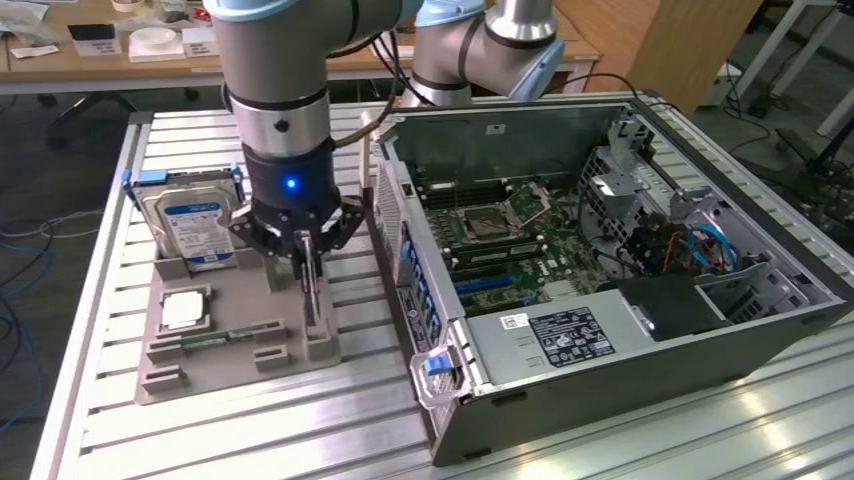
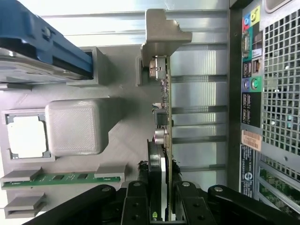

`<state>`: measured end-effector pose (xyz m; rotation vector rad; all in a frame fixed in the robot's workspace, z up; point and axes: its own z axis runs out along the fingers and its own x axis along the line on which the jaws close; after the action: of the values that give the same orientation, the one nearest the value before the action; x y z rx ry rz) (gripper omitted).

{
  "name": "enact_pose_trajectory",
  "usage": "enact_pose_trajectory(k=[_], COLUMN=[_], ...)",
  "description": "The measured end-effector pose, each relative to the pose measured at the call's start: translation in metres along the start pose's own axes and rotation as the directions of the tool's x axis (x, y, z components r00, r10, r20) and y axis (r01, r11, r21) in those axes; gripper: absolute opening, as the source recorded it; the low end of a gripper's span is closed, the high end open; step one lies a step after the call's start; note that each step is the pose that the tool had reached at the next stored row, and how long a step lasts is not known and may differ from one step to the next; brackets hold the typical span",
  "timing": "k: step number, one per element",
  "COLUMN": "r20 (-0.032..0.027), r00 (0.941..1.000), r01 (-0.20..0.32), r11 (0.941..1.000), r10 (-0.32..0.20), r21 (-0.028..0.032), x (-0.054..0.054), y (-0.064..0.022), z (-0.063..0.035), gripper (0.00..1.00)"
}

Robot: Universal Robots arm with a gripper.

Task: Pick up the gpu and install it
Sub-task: 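Pick up the gpu and move the gpu toward the slot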

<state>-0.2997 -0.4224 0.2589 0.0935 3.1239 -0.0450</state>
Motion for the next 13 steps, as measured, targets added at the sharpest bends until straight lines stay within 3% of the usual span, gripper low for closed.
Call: enact_pose_trajectory(k=[13], r20=[-0.0001], r00=[1.0], r01=[0.0], r11=[1.0], r10=[0.0], r21=[0.0], x=[-0.001], y=[-0.0012], z=[-0.0415], gripper=[0.28])
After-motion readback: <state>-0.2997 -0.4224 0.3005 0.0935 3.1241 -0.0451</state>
